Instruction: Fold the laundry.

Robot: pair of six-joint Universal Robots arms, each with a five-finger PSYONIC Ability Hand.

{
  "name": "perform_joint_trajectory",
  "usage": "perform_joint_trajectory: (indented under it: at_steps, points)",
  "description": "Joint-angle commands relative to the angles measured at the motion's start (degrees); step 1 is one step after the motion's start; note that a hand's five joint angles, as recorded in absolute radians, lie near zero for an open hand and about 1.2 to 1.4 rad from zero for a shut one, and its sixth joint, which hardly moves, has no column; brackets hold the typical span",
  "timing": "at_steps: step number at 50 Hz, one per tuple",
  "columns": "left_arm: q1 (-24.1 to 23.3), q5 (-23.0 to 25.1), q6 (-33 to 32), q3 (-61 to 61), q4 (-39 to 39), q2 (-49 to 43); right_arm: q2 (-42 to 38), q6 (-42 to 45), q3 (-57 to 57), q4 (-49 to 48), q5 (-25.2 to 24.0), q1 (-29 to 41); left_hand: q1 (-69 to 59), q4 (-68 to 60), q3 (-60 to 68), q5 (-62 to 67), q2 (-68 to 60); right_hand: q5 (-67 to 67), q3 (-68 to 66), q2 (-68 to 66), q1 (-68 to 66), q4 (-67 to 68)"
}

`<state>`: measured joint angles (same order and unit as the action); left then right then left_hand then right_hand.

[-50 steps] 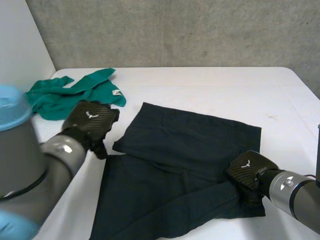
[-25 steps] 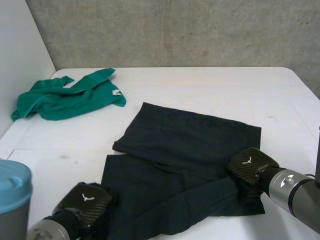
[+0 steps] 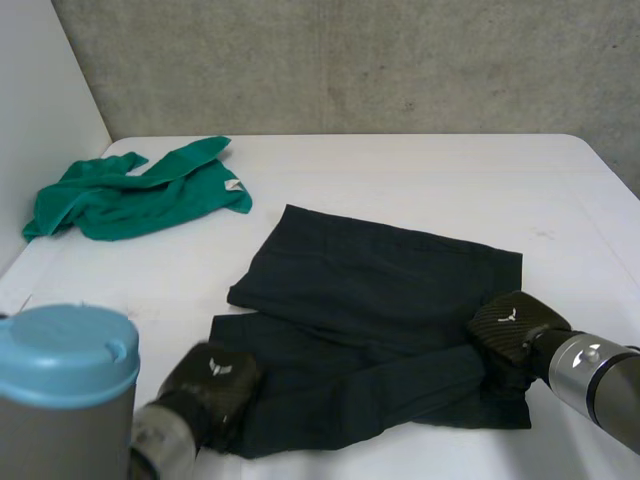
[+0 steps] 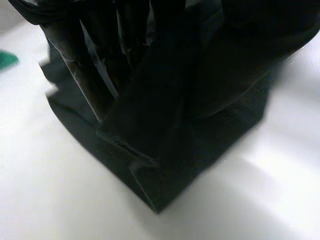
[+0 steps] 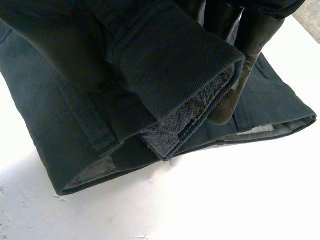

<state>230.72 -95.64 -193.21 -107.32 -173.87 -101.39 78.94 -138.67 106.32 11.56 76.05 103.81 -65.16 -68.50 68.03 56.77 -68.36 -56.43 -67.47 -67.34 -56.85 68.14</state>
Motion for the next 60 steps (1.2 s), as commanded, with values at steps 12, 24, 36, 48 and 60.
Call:
perform_joint_trajectory:
  at_steps: [12, 24, 36, 48, 60]
  points:
    - [1.0, -0.2, -29.3, 35.4, -24.0, -27.4, -2.0, 0.5, -8.2, -7.9, 0.8, -0.2, -14.8, -11.5, 12.0, 13.2, -11.6, -13.6, -12.5, -12.7, -23.2, 11.9]
    - [3.8, 0.3, -34.0, 52.5, -35.0, -43.7, -18.1, 0.7, -23.0, -16.0, 8.1, 0.3, -14.8, -11.5, 12.0, 13.2, -11.6, -13.6, -12.5, -12.7, -23.2, 11.9]
    - [4.7, 1.9, -33.7, 61.3, -38.8, -52.1, -31.5, 0.2, -38.6, -16.0, 11.5, 0.6, -14.8, -11.5, 12.0, 13.2, -11.6, 12.7, 13.8, 13.6, 3.1, -14.4]
    - [4.5, 1.2, -33.4, 55.7, -48.0, -44.5, -21.8, -7.4, -41.5, -23.2, 16.6, 0.0, 55.2, 58.5, -58.0, -56.8, 58.4, 56.4, 57.5, 57.3, 46.8, -58.1]
    - [3.6, -0.4, -27.7, 36.3, -44.3, -25.1, -4.9, -12.0, -34.1, -19.5, 13.7, -2.7, 54.9, 58.3, -57.8, -56.6, 58.1, 56.4, 57.5, 57.3, 46.8, -58.1]
